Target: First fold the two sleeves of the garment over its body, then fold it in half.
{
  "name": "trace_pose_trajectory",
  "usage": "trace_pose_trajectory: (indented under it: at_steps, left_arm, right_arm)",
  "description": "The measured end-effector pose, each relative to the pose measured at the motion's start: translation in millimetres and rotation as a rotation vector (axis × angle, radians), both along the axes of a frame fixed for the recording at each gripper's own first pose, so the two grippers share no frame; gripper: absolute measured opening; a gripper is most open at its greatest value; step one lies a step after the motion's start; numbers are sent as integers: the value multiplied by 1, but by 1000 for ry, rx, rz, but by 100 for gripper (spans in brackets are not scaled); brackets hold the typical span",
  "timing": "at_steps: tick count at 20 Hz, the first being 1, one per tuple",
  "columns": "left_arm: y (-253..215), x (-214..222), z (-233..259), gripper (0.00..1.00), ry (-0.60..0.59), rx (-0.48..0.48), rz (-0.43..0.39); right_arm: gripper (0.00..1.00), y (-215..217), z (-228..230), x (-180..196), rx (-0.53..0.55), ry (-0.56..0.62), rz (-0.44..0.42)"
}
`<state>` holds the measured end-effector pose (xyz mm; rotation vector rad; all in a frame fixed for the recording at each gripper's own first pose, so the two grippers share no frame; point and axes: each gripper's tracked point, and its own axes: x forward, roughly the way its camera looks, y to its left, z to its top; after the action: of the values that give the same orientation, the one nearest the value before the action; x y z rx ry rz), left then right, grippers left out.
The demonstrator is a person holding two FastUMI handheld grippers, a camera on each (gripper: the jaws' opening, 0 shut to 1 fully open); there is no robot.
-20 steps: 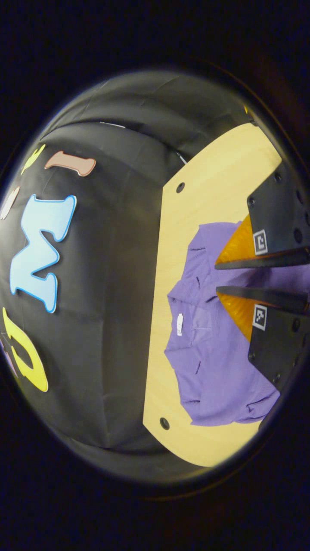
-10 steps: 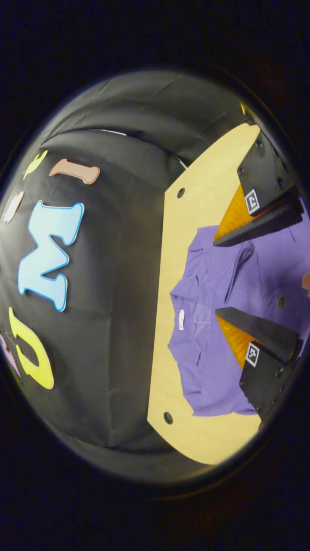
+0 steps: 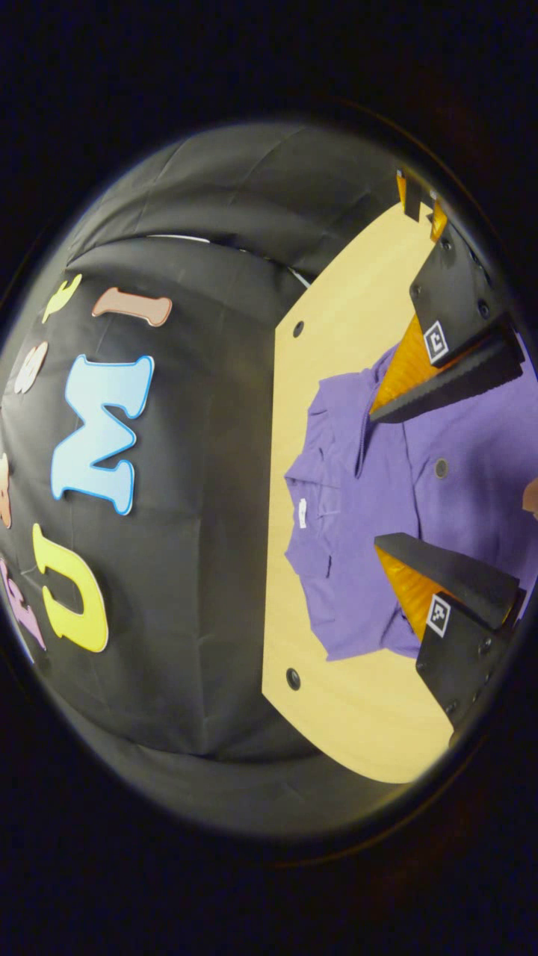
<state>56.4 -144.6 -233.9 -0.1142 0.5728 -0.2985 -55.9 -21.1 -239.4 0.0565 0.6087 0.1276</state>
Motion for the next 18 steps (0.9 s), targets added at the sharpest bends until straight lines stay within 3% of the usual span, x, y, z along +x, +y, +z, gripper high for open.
trace_pose_trajectory:
  at_steps: [7, 18]
  left_arm:
    - [71, -85, -13, 96, 43, 44, 11]
    - [163, -201, -58, 96, 164, 82, 51]
  right_arm:
    - [93, 1, -27, -34, -13, 78, -58]
    - [93, 14, -57, -78, -20, 151, -78]
